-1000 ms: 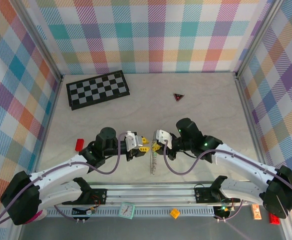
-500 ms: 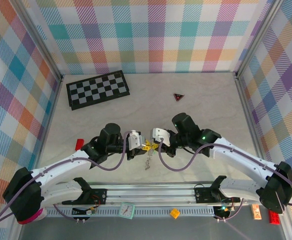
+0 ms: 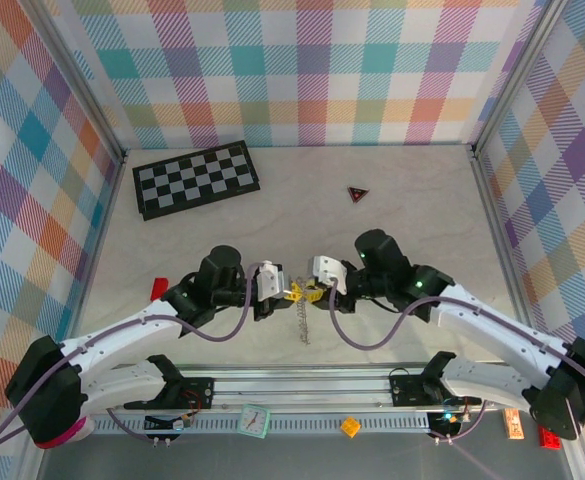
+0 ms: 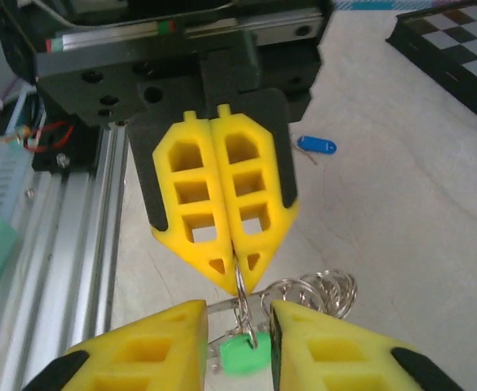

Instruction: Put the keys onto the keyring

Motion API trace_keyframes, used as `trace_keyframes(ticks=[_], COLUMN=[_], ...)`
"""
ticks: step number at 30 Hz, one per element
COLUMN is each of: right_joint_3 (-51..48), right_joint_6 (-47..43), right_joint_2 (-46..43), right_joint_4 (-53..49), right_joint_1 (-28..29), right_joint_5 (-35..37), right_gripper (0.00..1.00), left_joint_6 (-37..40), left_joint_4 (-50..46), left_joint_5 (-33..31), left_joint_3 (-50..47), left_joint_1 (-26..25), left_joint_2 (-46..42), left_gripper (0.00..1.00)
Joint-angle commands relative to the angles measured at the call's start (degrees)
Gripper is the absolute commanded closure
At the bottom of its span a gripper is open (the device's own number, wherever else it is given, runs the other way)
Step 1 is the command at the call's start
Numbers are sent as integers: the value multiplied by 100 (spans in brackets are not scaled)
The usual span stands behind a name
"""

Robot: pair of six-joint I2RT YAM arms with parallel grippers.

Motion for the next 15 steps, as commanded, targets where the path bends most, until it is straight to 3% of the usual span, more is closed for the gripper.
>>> trace_keyframes(ticks=[1,6,15], right_joint_3=[-507,-1064,-1118], right_joint_6=[711,1083,1080], right_joint_2=[-240,-459,-281], right_joint_4=[1110,1935,2111], right_joint_1=[-81,-87,-87], right_joint_5=[-457,-522,-463], right_gripper=[72,71,71], left_joint_6=[-300,-522,-551], left_joint_4=[907,1442,1578], left_joint_5=[207,238,333], left_joint_3=[-266,-495,-541], left_joint_1=[-7,-3,-2], left_joint_2=[-160,-145,-106], left_gripper=[100,100,100])
